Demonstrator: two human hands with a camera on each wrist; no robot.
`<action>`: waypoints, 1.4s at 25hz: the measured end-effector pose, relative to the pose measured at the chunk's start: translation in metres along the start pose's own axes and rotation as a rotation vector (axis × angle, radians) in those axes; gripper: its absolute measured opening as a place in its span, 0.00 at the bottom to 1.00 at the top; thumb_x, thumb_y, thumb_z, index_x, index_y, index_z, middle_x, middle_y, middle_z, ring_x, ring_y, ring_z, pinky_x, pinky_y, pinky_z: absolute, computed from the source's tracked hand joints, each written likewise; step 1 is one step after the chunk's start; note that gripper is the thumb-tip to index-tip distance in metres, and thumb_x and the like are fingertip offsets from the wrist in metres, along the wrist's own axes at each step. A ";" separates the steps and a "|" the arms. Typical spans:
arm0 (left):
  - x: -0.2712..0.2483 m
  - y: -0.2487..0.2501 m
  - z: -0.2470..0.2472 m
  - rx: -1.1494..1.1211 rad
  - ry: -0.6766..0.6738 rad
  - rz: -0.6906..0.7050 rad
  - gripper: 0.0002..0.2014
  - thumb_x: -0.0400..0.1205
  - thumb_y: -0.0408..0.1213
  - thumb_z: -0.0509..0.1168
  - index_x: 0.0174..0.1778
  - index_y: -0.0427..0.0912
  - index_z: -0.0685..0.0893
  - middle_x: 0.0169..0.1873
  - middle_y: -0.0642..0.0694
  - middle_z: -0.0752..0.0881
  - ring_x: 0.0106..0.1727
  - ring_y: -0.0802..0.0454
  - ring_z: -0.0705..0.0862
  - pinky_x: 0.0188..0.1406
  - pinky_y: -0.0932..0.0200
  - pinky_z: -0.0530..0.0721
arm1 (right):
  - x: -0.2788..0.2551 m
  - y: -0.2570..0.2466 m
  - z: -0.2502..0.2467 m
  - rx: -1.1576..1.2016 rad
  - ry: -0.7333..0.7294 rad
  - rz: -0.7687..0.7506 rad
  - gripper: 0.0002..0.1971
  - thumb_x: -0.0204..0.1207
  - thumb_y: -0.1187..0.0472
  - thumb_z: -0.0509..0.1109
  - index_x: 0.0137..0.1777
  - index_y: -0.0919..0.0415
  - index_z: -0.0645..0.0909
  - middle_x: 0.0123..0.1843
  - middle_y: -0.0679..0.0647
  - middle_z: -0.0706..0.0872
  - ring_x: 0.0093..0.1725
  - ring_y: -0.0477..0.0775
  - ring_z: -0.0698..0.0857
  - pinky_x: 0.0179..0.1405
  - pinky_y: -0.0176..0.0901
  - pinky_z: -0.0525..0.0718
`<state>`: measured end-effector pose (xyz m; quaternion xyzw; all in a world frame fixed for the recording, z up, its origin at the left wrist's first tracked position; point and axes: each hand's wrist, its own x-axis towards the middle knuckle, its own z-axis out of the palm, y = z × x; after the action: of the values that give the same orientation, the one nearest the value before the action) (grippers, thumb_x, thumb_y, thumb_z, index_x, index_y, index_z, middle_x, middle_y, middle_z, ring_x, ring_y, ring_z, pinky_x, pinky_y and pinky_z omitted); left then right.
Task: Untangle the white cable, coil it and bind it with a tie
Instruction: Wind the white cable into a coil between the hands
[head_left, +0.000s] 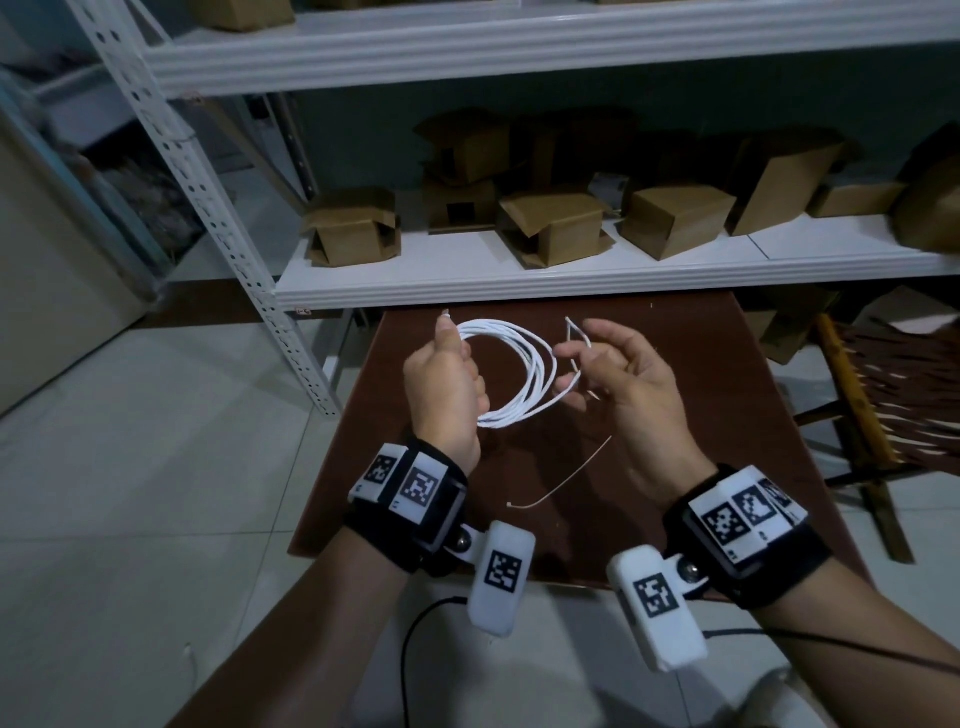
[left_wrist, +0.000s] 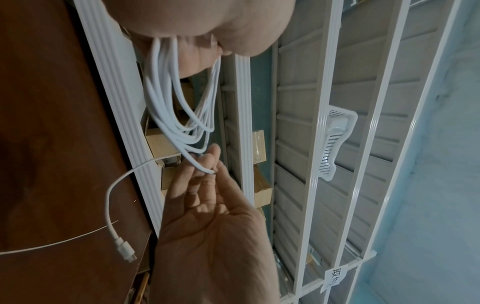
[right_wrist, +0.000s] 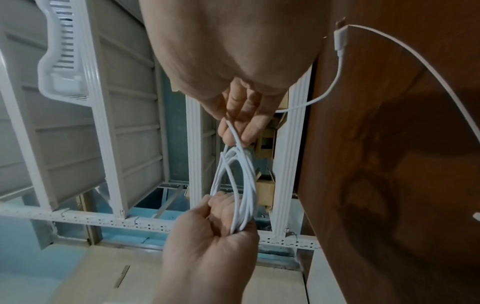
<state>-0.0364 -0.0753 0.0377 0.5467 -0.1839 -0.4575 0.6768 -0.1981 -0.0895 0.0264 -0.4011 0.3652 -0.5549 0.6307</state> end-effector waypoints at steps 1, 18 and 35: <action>0.000 -0.001 0.001 0.029 -0.013 -0.006 0.23 0.93 0.51 0.58 0.32 0.47 0.69 0.22 0.53 0.61 0.17 0.59 0.57 0.13 0.66 0.55 | -0.001 -0.002 0.001 -0.019 -0.008 -0.019 0.17 0.87 0.72 0.66 0.75 0.65 0.76 0.57 0.61 0.94 0.36 0.51 0.90 0.40 0.44 0.92; 0.002 0.000 0.002 -0.052 -0.265 -0.188 0.24 0.93 0.52 0.56 0.32 0.47 0.70 0.22 0.53 0.61 0.16 0.60 0.56 0.10 0.65 0.54 | 0.009 0.000 -0.010 -0.472 0.103 0.128 0.09 0.89 0.66 0.63 0.56 0.68 0.85 0.35 0.55 0.89 0.29 0.48 0.85 0.26 0.34 0.80; 0.010 0.001 -0.006 -0.106 -0.155 -0.183 0.24 0.93 0.54 0.56 0.32 0.47 0.70 0.21 0.54 0.61 0.15 0.61 0.56 0.10 0.64 0.54 | 0.015 0.002 -0.008 0.213 0.072 0.184 0.16 0.89 0.70 0.63 0.76 0.67 0.76 0.40 0.55 0.85 0.40 0.50 0.89 0.45 0.44 0.92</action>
<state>-0.0262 -0.0796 0.0345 0.4876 -0.1604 -0.5673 0.6439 -0.2030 -0.1048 0.0207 -0.2764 0.3619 -0.5447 0.7043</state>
